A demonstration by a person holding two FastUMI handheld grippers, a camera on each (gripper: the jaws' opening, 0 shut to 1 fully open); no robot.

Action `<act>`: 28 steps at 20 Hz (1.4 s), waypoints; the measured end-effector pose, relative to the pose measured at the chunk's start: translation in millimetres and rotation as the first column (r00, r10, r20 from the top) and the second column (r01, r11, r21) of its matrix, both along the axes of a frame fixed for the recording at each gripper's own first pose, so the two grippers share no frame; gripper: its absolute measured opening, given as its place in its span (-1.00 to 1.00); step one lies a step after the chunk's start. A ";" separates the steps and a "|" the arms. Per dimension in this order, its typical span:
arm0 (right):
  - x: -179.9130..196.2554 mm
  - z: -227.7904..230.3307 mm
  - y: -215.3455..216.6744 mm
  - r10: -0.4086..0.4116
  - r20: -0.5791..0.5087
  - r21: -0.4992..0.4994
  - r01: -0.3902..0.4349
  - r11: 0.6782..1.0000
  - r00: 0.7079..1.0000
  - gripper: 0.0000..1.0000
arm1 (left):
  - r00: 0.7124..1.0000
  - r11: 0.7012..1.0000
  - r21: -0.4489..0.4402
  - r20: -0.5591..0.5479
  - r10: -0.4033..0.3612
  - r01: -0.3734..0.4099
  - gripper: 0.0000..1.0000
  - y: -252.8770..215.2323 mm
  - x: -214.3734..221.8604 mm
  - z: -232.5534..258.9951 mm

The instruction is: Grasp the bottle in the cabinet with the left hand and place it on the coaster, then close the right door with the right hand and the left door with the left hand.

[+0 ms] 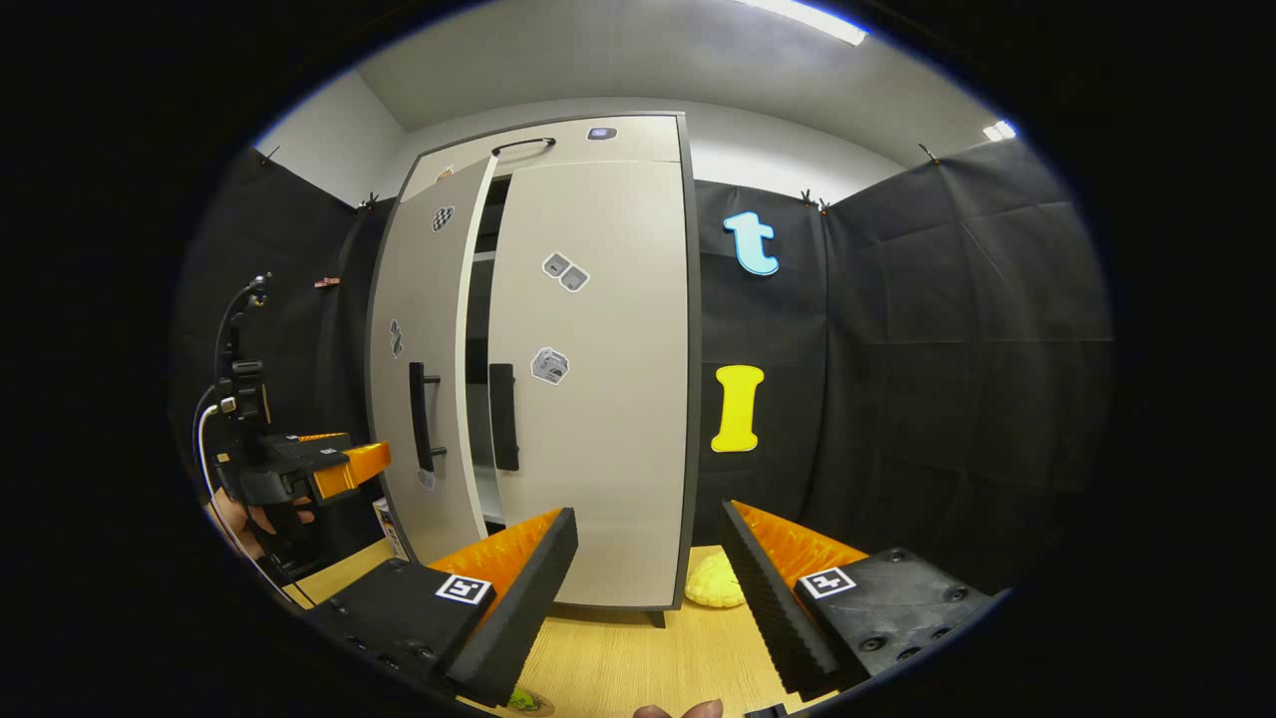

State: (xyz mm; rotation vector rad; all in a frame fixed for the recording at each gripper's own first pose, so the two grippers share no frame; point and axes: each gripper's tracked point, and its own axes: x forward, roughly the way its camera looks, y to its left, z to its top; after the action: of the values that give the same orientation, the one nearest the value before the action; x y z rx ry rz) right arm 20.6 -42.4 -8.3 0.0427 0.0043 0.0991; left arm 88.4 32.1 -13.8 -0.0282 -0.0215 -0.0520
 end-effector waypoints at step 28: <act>-5.5 -0.8 70.5 0.044 0.004 -0.044 -0.044 0.998 0.999 0.92 | 0.999 0.999 -0.016 -0.035 0.040 -0.041 0.90 35.5 -119.0 6.1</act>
State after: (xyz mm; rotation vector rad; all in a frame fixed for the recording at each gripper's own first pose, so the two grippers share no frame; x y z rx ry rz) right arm 15.1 28.1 -9.1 -0.0018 0.0020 0.1432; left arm -30.6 67.7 -7.7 -0.0458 0.0124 -0.0105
